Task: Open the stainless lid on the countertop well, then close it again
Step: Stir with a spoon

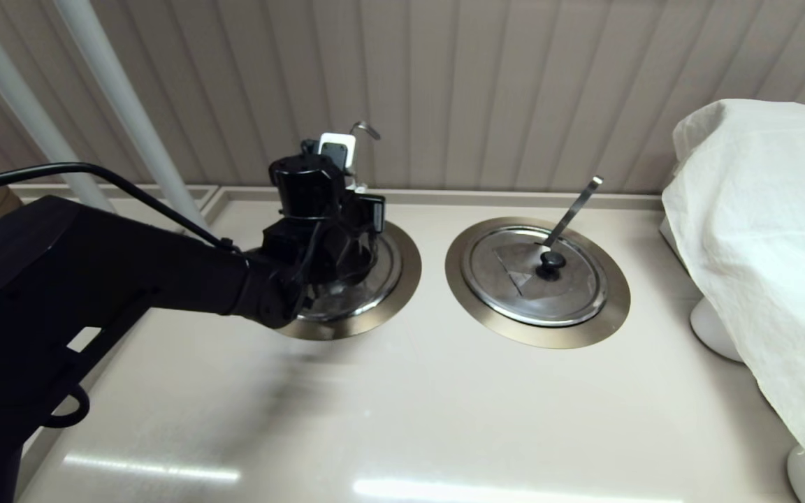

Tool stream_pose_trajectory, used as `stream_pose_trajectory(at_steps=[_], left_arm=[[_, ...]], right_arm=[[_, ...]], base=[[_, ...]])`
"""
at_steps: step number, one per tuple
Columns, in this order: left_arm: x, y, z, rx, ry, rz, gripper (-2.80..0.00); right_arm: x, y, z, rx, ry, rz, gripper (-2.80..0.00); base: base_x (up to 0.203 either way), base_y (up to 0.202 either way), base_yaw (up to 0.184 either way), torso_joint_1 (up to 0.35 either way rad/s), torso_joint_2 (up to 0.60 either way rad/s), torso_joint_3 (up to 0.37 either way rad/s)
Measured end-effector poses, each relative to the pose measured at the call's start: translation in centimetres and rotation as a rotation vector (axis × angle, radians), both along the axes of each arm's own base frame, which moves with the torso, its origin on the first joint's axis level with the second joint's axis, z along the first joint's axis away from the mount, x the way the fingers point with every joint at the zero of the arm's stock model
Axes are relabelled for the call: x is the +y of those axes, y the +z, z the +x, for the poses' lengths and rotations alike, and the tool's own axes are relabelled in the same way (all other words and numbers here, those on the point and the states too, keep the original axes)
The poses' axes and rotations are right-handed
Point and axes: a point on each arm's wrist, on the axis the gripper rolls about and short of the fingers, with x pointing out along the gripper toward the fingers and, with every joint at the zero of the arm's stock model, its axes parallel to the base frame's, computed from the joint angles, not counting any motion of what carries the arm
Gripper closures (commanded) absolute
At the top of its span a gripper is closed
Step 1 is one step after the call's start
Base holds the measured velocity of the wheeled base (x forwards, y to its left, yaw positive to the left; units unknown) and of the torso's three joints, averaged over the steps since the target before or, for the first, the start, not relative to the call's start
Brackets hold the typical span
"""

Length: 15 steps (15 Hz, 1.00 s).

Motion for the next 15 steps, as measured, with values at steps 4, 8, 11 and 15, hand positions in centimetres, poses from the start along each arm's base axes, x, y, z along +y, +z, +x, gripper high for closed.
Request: stream_pose_trajectory(at_steps=[4,8,11,15], left_arm=[[1.9,-1.4,-0.6,0.103,-0.008,0.155,0.0],[3.6,-0.6,1.6,0.04,0.118,0.17,0.0],[2.5,-0.5,3.8,-0.073,0.144,0.058,0.0],[0.7,-1.5,3.7,-0.007,0.095,-0.035,0.0]], right_arm=[[0.0,0.0,0.0,0.0,0.0,0.0,-2.8],[0.0,0.0,0.0,0.0,0.0,0.0,-2.8],[0.0,0.0,0.0,0.0,0.0,0.0,-2.8],[0.0,0.0,0.0,0.0,0.0,0.0,-2.8]], base=[[0.0,0.0,0.0,0.0,0.0,0.0],[0.0,0.0,0.0,0.0,0.0,0.0],[0.0,0.0,0.0,0.0,0.0,0.0],[0.0,0.0,0.0,0.0,0.0,0.0]])
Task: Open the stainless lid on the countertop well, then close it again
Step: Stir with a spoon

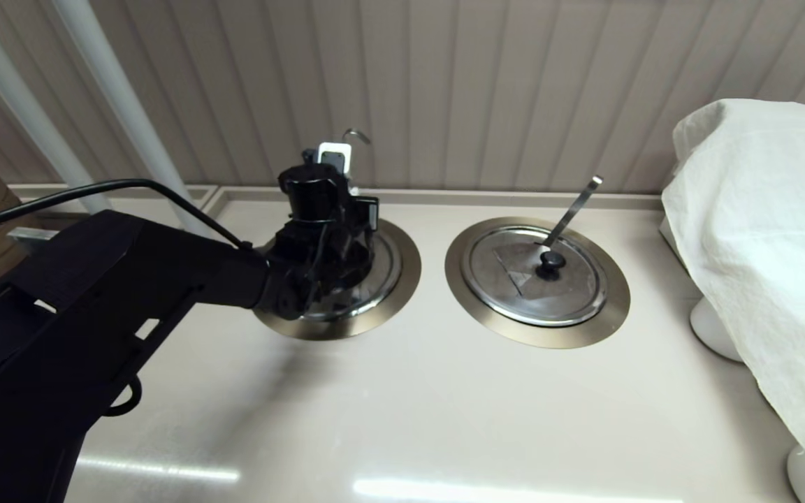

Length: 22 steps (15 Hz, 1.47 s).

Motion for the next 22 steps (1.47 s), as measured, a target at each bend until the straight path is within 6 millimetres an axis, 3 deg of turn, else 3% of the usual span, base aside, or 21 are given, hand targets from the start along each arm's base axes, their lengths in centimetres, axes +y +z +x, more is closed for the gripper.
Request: stream_pose_trajectory(at_steps=[3,7,11,13,18,22], left_arm=[[0.4,-1.0,-0.6,0.109,-0.002,0.041,0.0],[2.6,-1.2,0.3,0.091,0.068,0.137,0.0],[2.3,-0.4,1.2,0.047,0.109,0.079,0.0],[1.3,-0.2,1.4,0.034,0.084,0.023,0.0],[0.4,-0.3,0.6,0.114,0.036,-0.032,0.0],[1.1,0.0,-0.3,0.143,-0.007,-0.019,0.0]], right_arm=[[0.0,0.0,0.0,0.0,0.0,0.0,-2.8],[0.0,0.0,0.0,0.0,0.0,0.0,-2.8],[0.0,0.0,0.0,0.0,0.0,0.0,-2.8],[0.0,0.0,0.0,0.0,0.0,0.0,-2.8],[0.0,0.0,0.0,0.0,0.0,0.0,-2.8],[0.0,0.0,0.0,0.0,0.0,0.0,-2.8]], base=[[0.0,0.0,0.0,0.0,0.0,0.0],[0.0,0.0,0.0,0.0,0.0,0.0],[0.0,0.0,0.0,0.0,0.0,0.0],[0.0,0.0,0.0,0.0,0.0,0.0],[0.0,0.0,0.0,0.0,0.0,0.0],[0.0,0.0,0.0,0.0,0.0,0.0]])
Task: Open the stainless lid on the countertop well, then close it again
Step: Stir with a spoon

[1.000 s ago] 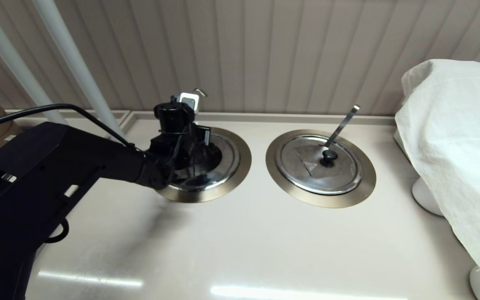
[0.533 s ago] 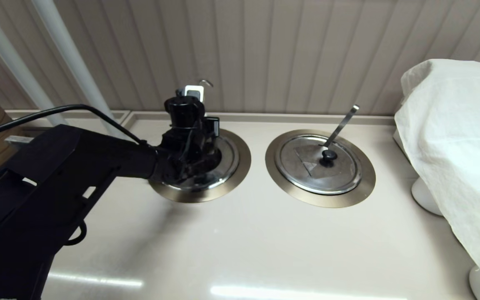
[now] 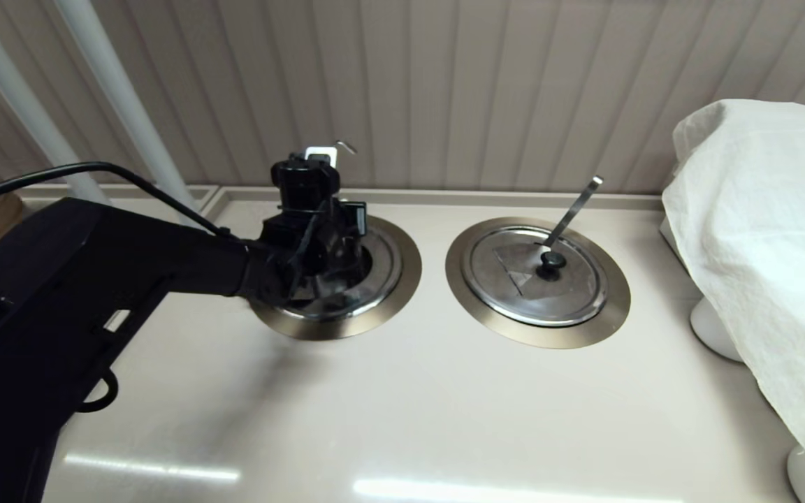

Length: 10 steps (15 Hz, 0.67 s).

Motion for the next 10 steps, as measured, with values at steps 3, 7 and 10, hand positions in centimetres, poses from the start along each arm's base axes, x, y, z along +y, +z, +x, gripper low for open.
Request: stream_pose_trajectory(at_steps=[3,7,10], left_arm=[[0.4,-0.3,-0.3,0.022,-0.01,0.039,0.0],[0.9,0.5,0.6,-0.021,0.071,0.06,0.0],[0.8,0.8,1.5,-0.051,0.143,0.023,0.0]], right_arm=[[0.0,0.0,0.0,0.0,0.0,0.0,-2.8],[0.0,0.0,0.0,0.0,0.0,0.0,-2.8],[0.0,0.0,0.0,0.0,0.0,0.0,-2.8]], base=[[0.0,0.0,0.0,0.0,0.0,0.0],[0.0,0.0,0.0,0.0,0.0,0.0],[0.0,0.0,0.0,0.0,0.0,0.0]])
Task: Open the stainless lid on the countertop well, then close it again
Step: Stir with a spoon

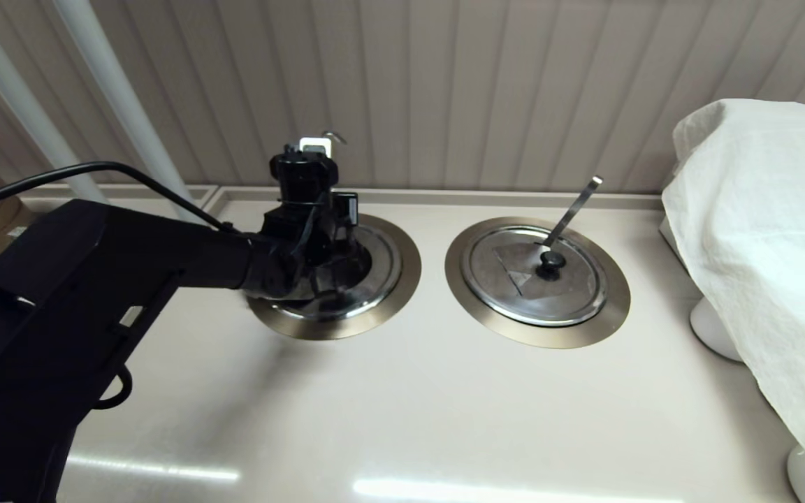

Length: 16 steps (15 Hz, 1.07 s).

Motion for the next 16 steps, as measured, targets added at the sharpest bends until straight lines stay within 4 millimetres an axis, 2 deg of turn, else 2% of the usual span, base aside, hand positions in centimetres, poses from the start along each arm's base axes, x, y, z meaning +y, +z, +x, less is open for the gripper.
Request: stream_pose_trajectory(at_steps=[3,5,8,11,14,16], left_arm=[[-1.5,0.1,-0.6,-0.005,-0.086,-0.085,0.0],[-1.8,0.3,-0.8,-0.004,-0.097,-0.105,0.0],[-1.5,-0.7,-1.2,0.043,-0.099,-0.053,0.0],[0.1,-2.3,-1.3,0.107,-0.108,0.051,0.0],[1.0,-1.9,-1.3,0.102,-0.11,0.061,0.0],[1.5,-1.3,-0.7,0.079,-0.048,0.062,0.0]], right_arm=[[0.0,0.0,0.0,0.0,0.001,0.0,-2.8],[0.0,0.0,0.0,0.0,0.001,0.0,-2.8],[0.0,0.0,0.0,0.0,0.001,0.0,-2.8],[0.0,0.0,0.0,0.0,0.001,0.0,-2.8],[0.0,0.0,0.0,0.0,0.001,0.0,-2.8],[0.0,0.0,0.0,0.0,0.001,0.0,-2.8]], base=[[0.0,0.0,0.0,0.0,0.0,0.0],[0.0,0.0,0.0,0.0,0.0,0.0],[0.0,0.0,0.0,0.0,0.0,0.0],[0.0,0.0,0.0,0.0,0.0,0.0],[0.0,0.0,0.0,0.0,0.0,0.0],[0.0,0.0,0.0,0.0,0.0,0.0]])
